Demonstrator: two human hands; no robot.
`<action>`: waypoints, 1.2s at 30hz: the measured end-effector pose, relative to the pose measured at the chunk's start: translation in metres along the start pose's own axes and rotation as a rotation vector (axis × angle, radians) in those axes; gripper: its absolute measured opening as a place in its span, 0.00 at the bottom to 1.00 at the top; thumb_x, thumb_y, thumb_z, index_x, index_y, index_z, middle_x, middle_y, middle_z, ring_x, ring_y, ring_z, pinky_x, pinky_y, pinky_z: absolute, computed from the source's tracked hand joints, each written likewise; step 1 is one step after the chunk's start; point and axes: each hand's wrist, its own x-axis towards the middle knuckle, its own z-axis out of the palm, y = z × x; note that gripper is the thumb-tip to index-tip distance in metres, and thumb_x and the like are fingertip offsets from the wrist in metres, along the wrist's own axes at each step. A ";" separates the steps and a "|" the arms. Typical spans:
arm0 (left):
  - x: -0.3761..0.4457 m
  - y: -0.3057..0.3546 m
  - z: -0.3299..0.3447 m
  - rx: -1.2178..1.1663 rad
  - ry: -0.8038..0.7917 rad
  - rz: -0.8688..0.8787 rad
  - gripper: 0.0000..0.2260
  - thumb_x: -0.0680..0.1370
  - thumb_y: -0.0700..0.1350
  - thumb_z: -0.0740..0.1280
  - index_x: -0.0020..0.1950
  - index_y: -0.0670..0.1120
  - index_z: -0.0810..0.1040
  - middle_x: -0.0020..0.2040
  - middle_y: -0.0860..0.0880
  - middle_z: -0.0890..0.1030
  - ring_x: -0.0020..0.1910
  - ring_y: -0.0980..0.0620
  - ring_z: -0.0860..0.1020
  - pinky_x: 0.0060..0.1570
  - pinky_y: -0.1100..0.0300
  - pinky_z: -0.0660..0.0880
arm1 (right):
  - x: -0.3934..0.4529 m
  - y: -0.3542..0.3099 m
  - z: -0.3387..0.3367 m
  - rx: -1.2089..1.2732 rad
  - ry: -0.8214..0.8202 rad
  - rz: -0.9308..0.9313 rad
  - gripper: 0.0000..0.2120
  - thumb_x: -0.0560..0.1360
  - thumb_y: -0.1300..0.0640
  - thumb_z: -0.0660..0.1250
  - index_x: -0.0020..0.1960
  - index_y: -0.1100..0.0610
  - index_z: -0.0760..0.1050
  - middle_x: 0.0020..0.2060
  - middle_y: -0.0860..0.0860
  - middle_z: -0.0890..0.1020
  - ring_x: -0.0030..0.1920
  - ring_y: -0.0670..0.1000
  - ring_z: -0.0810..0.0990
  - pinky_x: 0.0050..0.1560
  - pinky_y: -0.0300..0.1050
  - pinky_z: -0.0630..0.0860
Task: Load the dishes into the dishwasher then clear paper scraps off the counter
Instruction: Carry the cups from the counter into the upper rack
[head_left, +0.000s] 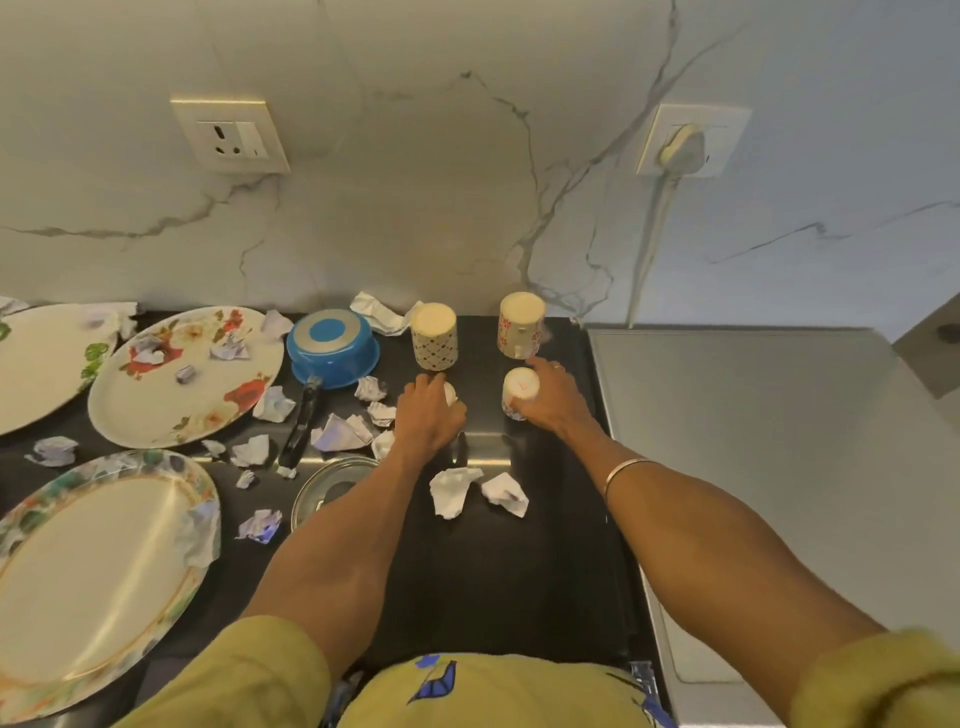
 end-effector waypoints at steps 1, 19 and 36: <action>0.002 -0.001 0.002 0.002 -0.026 -0.001 0.26 0.78 0.52 0.63 0.73 0.44 0.66 0.69 0.41 0.70 0.66 0.38 0.70 0.63 0.44 0.71 | 0.003 0.001 0.004 0.019 -0.034 0.003 0.36 0.66 0.43 0.75 0.70 0.47 0.64 0.65 0.52 0.72 0.64 0.57 0.73 0.60 0.56 0.76; 0.011 0.008 -0.008 0.038 -0.084 0.323 0.29 0.83 0.55 0.58 0.79 0.46 0.54 0.75 0.41 0.63 0.73 0.40 0.65 0.67 0.43 0.70 | -0.035 0.003 0.000 0.054 0.178 0.028 0.33 0.67 0.47 0.77 0.65 0.46 0.64 0.60 0.50 0.75 0.59 0.55 0.76 0.56 0.51 0.78; -0.091 0.113 0.042 0.058 -0.264 0.766 0.29 0.81 0.57 0.61 0.77 0.45 0.60 0.67 0.41 0.70 0.65 0.41 0.71 0.58 0.45 0.73 | -0.222 0.078 -0.027 0.042 0.463 0.419 0.31 0.67 0.43 0.76 0.64 0.49 0.66 0.58 0.52 0.78 0.55 0.56 0.78 0.55 0.50 0.76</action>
